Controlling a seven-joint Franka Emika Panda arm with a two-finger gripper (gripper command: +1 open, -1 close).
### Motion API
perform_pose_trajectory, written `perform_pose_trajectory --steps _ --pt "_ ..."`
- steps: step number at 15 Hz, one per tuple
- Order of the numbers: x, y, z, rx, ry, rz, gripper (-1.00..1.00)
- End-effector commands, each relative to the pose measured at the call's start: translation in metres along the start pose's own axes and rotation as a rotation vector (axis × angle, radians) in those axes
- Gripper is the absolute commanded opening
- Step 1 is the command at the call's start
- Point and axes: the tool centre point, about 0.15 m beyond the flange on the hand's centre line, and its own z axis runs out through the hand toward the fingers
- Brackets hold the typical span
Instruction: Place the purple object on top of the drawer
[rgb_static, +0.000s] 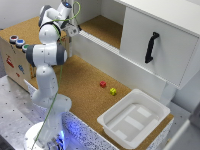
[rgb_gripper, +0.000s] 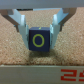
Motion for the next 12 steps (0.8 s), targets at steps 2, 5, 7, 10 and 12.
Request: perform_pose_trajectory --steps 2,5,7,10,12 --pt "0.012 0.023 -0.001 0.126 0.019 -0.022 1.00" --pt "0.015 0.020 -0.017 0.107 0.019 0.015 1.00" --pt "0.018 0.016 -0.026 0.094 0.017 0.025 1.00" --pt "0.024 0.013 -0.034 0.066 -0.032 0.022 1.00" --pt "0.024 0.013 -0.040 0.026 -0.124 0.047 1.00"
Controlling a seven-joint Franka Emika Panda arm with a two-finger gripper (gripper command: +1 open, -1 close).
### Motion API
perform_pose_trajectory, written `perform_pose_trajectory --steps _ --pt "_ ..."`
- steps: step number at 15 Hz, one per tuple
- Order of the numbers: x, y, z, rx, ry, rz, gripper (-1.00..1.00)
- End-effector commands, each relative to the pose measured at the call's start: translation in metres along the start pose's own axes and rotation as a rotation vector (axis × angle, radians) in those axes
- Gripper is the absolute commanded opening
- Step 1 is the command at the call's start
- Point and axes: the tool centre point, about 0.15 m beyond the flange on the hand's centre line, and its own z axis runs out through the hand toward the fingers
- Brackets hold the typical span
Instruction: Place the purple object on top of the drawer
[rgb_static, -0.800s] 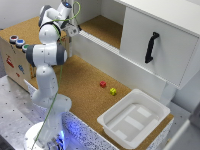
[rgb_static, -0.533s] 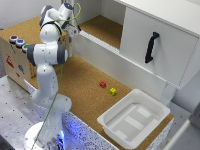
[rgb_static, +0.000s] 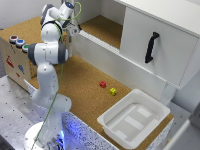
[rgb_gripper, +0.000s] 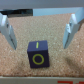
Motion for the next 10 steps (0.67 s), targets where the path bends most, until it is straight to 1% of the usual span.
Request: perform_pose_trajectory --steps 1,3,4,6,8,9,10 --pt "0.009 0.008 -0.024 -0.027 -0.179 0.049 1.00" --pt "0.005 0.007 -0.037 -0.086 -0.220 0.092 1.00" --pt "0.002 0.006 -0.045 -0.133 -0.256 0.104 1.00" --pt "-0.003 0.002 -0.065 -0.191 -0.315 0.122 1.00" --pt "-0.010 -0.002 -0.077 -0.217 -0.376 0.143 1.00" --pt "-0.012 -0.004 -0.079 -0.225 -0.397 0.149 1.00" --pt "-0.017 -0.008 -0.081 -0.224 -0.437 0.175 1.00"
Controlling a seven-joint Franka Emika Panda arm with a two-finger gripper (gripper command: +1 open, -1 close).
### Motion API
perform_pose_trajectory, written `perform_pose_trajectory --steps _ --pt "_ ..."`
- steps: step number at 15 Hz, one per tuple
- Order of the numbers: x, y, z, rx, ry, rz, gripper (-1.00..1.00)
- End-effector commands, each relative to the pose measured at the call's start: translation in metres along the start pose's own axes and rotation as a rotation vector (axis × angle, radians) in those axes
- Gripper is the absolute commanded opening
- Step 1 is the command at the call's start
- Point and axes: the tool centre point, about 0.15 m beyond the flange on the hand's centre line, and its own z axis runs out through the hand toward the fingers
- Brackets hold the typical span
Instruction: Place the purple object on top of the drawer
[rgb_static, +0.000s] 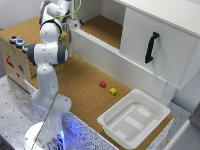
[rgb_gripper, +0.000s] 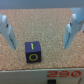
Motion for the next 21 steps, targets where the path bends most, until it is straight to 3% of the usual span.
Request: perform_pose_trajectory --steps 1,4,19,20,21 --pt "-0.012 -0.007 -0.030 -0.033 -0.233 0.080 1.00" --pt "-0.022 -0.011 -0.038 0.012 -0.207 0.179 1.00" --pt "-0.022 -0.011 -0.038 0.012 -0.207 0.179 1.00" --pt "-0.032 -0.020 -0.030 -0.031 -0.134 0.163 1.00" --pt "-0.039 -0.023 -0.038 -0.021 -0.136 0.112 1.00"
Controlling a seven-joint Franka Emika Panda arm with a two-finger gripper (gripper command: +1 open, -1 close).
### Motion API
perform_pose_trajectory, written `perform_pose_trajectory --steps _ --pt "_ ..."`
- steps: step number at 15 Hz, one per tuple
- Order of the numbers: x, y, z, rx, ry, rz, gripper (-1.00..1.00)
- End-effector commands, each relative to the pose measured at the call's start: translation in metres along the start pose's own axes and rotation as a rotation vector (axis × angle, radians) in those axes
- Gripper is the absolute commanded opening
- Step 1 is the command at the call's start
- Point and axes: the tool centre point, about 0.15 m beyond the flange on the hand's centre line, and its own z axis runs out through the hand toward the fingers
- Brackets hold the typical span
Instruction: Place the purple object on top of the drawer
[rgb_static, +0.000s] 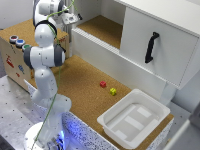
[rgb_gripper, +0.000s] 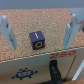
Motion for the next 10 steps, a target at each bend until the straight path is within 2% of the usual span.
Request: perform_pose_trajectory --steps 1,2,5,6,10 --pt "-0.014 -0.007 -0.015 0.011 -0.039 -0.095 1.00" --pt "-0.018 -0.016 -0.023 0.013 -0.088 -0.147 1.00" --pt "-0.031 -0.045 -0.033 0.056 -0.164 -0.222 1.00" --pt "-0.032 -0.055 -0.033 0.046 -0.208 -0.226 1.00" --pt "-0.026 -0.083 -0.037 0.011 -0.253 -0.169 1.00"
